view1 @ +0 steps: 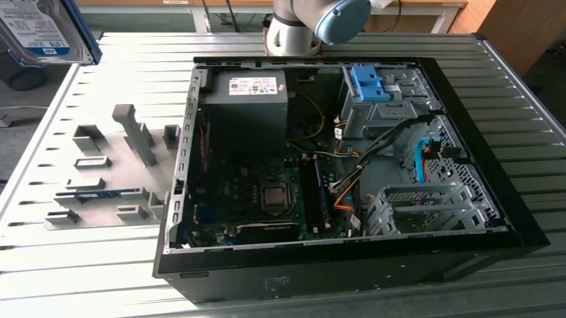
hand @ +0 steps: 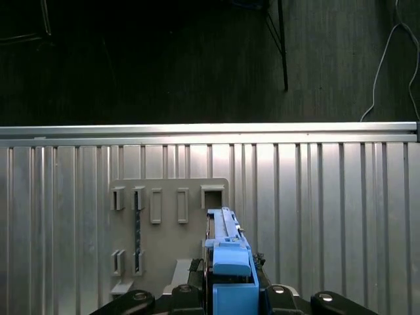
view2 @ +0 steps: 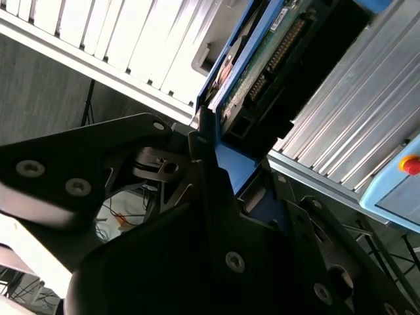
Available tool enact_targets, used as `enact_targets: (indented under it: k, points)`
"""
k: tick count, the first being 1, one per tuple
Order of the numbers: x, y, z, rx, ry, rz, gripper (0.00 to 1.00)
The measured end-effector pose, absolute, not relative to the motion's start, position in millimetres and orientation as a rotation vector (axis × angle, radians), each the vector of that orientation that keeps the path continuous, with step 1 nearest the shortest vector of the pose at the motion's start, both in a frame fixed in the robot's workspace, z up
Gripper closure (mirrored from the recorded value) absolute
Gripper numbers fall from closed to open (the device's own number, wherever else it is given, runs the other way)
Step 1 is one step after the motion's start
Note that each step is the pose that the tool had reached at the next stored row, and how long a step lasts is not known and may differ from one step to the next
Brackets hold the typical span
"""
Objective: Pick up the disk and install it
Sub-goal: 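Pick up the disk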
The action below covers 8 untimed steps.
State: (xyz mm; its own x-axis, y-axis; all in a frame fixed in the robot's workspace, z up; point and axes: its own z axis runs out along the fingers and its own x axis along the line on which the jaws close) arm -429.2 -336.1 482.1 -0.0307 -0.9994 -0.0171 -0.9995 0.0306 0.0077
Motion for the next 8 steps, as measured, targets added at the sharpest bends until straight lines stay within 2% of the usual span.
enact_targets:
  k: [8]
  points:
    - [-429.2, -336.0, 496.7, -2.182, 2.25, 0.027, 0.63]
